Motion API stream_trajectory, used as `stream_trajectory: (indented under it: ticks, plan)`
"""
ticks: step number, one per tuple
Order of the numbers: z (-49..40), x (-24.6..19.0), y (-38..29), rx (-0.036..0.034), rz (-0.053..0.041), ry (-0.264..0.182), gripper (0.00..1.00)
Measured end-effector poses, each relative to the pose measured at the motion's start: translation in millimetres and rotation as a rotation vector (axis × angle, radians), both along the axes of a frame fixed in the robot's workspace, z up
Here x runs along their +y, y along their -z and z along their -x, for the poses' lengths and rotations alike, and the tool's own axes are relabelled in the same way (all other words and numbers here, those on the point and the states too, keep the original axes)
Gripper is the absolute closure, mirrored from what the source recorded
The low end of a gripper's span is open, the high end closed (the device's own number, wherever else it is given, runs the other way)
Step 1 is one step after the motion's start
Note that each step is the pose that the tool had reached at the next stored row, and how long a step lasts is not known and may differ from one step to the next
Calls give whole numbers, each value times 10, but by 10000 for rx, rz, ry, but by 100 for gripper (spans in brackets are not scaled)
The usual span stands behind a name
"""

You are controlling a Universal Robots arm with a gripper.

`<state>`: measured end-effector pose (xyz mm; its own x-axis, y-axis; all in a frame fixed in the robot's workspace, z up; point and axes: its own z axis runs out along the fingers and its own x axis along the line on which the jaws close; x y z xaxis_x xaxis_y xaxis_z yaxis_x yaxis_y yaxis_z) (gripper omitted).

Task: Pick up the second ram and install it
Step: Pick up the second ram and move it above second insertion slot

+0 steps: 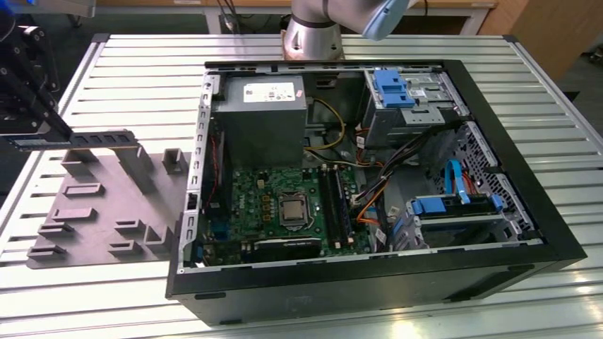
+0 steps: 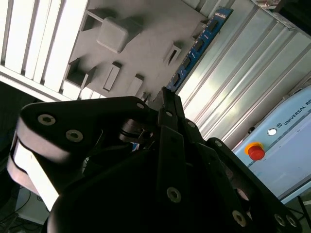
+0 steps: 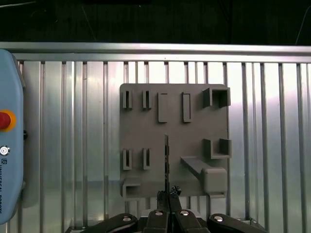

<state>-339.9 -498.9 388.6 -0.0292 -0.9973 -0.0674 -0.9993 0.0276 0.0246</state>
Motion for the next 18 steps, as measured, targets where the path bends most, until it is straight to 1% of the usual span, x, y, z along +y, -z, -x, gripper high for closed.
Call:
stream_trajectory:
  ticks: [18]
  plan:
    - [-144, 0, 0, 0, 0, 0, 88]
